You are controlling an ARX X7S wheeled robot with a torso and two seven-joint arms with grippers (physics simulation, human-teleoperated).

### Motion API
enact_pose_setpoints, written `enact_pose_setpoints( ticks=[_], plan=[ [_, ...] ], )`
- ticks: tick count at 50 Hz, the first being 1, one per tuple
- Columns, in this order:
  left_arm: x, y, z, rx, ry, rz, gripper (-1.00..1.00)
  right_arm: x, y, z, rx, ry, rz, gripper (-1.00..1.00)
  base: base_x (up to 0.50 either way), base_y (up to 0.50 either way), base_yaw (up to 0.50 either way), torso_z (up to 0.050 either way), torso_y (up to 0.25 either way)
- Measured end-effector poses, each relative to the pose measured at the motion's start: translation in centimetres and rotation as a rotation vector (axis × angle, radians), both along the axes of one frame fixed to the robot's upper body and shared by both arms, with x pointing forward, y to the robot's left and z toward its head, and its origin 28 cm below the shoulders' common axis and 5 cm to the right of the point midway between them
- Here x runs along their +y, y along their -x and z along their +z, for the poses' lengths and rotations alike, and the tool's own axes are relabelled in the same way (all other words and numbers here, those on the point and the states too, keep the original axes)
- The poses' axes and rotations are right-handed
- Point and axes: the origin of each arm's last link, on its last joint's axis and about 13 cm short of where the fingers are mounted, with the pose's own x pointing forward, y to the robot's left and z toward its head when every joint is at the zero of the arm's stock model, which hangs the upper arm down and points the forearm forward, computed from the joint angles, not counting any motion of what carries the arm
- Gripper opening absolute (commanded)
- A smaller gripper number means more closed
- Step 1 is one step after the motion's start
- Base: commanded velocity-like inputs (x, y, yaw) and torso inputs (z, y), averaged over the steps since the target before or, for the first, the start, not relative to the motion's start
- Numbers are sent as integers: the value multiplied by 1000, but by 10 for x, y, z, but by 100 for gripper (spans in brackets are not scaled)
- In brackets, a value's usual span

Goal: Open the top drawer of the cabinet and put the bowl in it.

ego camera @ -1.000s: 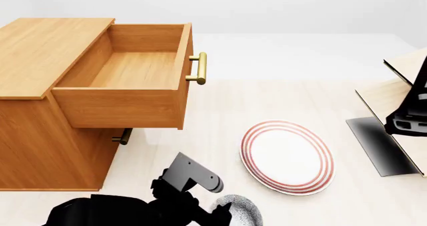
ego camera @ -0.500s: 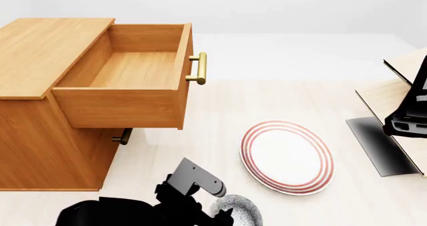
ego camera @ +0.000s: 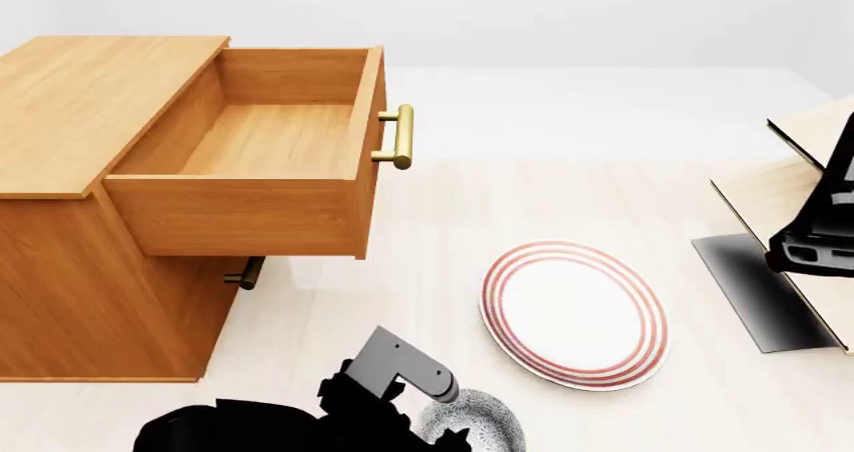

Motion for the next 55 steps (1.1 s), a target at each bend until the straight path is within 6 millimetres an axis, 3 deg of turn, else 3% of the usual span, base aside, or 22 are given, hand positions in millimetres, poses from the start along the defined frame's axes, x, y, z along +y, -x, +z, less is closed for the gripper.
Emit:
enact_pose_setpoints(
  ticks=[55],
  plan=[
    [-3, -6, -19, 52, -5, 13, 100, 0, -1, -2, 4, -2, 0, 100, 0, 0, 0, 0, 0]
  ],
)
